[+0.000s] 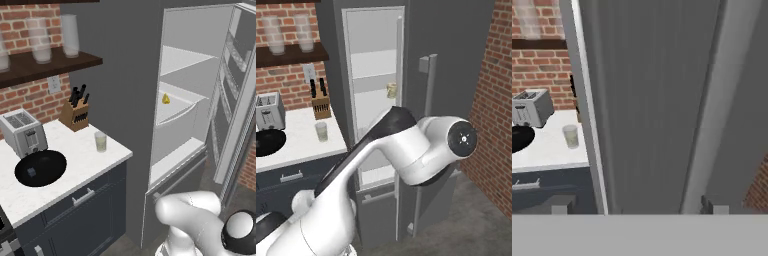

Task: Grab a lemon wedge from the fridge and one ice cube from the ice bowl, and put them in the glass of lemonade.

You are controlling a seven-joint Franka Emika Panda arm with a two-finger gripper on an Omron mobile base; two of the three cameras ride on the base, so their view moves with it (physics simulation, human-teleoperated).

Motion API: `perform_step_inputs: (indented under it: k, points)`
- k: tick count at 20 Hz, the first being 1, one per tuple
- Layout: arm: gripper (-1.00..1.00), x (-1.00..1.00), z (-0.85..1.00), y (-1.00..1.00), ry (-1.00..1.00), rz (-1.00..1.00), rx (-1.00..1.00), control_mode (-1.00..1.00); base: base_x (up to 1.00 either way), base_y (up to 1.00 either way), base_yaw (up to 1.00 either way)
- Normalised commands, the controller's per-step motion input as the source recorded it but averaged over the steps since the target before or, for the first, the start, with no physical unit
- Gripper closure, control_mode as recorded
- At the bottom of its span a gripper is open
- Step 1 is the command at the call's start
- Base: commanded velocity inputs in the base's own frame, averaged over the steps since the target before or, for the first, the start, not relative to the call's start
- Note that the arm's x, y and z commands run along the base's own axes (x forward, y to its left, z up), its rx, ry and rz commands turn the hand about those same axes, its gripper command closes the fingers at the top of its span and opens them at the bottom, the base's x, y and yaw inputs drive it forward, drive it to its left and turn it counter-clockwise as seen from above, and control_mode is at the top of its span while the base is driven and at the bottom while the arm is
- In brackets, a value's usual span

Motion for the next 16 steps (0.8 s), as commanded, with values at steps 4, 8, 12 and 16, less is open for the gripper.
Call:
perform_step_inputs:
  k: [4,8,12,16]
  points:
    - [-1.0,-0.8,0.79,0.54,-0.07,-0.18,-0.2,-1.0,0.0,0.0,0.0]
    - [-1.0,-0.46,0.98,0.77,0.09,-0.12,-0.2,-1.0,0.0,0.0,0.0]
    - [-1.0,-0.07,0.94,1.0,0.15,-0.06,-0.3,-1.0,0.0,0.0,0.0]
    - [-1.0,0.12,0.59,1.0,0.24,-0.08,-0.36,-1.0,0.0,0.0,0.0]
